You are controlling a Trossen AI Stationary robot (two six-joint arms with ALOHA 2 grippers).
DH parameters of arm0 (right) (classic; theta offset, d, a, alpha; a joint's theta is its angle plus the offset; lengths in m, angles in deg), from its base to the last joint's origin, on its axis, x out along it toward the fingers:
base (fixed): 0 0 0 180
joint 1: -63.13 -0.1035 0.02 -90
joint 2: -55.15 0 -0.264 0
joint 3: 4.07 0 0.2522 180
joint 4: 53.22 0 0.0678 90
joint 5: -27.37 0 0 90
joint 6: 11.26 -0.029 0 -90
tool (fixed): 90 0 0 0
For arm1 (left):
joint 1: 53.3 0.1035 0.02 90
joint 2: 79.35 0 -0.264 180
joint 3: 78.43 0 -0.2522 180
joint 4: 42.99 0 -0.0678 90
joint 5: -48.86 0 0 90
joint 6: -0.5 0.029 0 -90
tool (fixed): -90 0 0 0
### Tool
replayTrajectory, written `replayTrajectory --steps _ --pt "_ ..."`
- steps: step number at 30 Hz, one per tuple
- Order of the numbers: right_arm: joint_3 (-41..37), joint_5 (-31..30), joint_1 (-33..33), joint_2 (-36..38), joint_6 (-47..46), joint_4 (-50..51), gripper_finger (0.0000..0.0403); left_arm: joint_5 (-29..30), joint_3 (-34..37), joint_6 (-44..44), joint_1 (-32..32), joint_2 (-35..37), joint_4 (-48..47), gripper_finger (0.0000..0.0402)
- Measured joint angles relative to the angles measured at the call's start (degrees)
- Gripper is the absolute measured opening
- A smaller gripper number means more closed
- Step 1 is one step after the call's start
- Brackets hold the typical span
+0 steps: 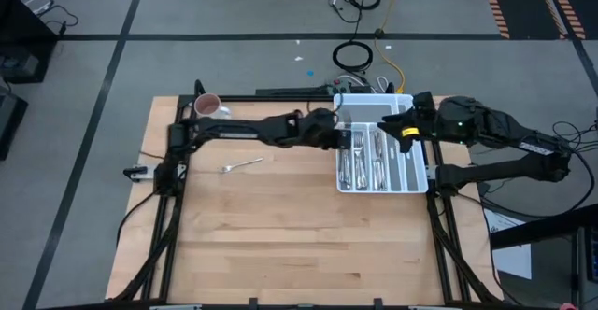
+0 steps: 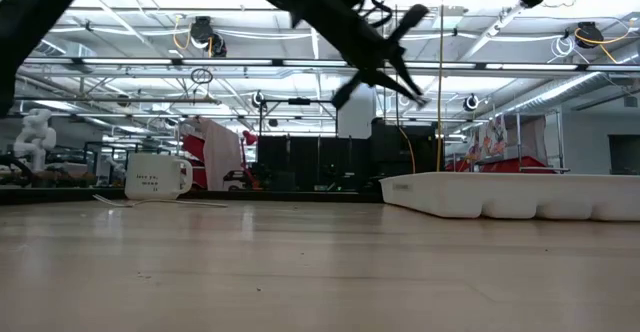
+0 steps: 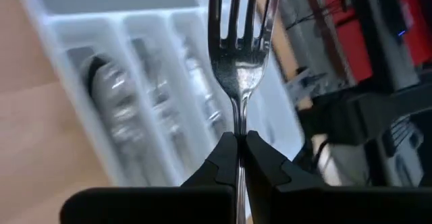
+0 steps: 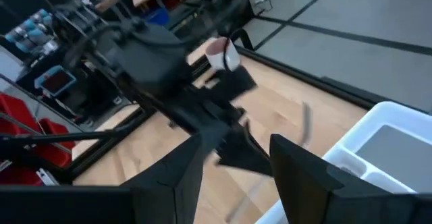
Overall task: Sort silverware
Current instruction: Put the silver fork into the silverware tray
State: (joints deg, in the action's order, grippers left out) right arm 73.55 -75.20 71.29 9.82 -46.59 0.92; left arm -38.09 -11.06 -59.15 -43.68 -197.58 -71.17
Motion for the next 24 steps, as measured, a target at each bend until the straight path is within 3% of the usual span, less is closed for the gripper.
replayTrajectory --steps 12,24 --pt "0.0 -2.7 0.1 1.6 1.0 0.1 0.0162 3.6 -22.6 -4.4 -1.5 -16.7 -2.5 0.0010" --pt "0.0 -2.6 0.1 1.4 2.9 0.2 0.0162 3.5 -25.4 -10.5 -1.6 -24.0 -6.4 0.0010"
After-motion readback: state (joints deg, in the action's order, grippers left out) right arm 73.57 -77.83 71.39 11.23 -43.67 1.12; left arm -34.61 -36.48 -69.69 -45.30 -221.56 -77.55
